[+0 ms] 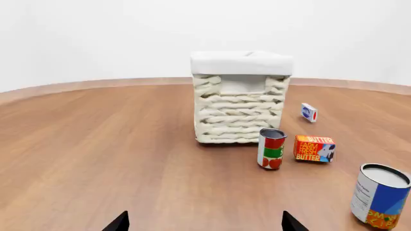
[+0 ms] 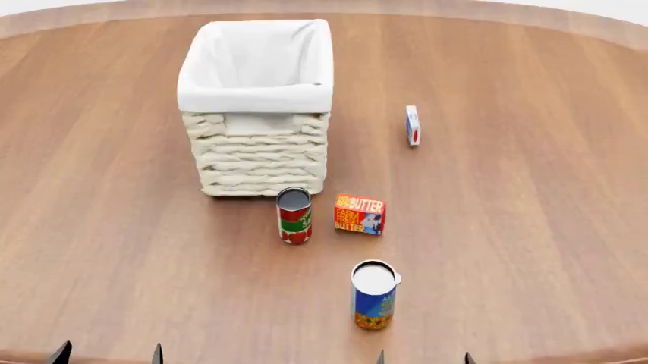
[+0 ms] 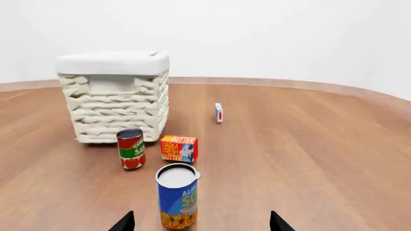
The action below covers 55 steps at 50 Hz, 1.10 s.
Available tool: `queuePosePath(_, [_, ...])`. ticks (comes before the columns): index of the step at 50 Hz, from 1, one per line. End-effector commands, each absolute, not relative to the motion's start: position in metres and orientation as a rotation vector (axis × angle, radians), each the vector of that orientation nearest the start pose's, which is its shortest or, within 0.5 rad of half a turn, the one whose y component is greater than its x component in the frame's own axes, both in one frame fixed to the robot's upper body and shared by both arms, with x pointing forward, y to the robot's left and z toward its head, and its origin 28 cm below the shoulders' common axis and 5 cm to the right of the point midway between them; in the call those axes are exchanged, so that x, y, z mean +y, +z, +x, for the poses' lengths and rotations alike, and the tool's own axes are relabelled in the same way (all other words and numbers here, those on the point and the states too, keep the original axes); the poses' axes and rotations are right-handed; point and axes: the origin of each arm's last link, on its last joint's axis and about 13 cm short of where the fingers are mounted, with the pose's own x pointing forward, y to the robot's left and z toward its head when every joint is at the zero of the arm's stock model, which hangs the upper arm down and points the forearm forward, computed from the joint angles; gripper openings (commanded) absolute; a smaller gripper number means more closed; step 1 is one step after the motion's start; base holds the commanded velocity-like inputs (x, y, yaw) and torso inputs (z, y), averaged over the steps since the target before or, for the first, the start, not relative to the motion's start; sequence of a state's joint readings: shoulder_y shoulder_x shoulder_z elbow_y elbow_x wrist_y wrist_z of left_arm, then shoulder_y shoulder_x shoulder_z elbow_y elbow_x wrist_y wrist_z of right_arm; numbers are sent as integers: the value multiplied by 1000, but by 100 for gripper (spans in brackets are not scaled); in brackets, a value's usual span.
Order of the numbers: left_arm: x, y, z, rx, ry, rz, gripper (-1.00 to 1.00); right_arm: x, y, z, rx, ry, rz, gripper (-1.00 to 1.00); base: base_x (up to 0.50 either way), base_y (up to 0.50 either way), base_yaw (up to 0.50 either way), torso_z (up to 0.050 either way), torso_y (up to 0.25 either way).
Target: Pick up the alphabet soup and put it in the basket.
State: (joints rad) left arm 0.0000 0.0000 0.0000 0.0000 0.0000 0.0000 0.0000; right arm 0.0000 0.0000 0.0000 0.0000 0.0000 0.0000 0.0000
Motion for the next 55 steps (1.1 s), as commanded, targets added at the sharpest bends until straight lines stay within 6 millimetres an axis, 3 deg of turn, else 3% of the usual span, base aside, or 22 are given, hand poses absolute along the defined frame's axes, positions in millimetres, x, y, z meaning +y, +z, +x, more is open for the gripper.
queuePosePath(1, [205,12,211,0,0,0,100,-97,12,211,0,0,0,100,0,0,0,0,0])
queuePosePath(20, [205,94,173,-200,28,2,100,-91,96,190,-239,39,-34,100,0,0,0,0,0])
queuePosePath(28, [202,117,157,-267,9,10,100,-88,109,183,-283,46,-41,100,0,0,0,0,0])
queuePosePath(33, [201,117,156,-274,2,15,100,-86,110,182,-305,85,-14,100,34,0,0,0,0])
queuePosePath(55, [203,117,158,-271,5,14,100,-87,113,185,-302,86,-19,100,500,0,0,0,0])
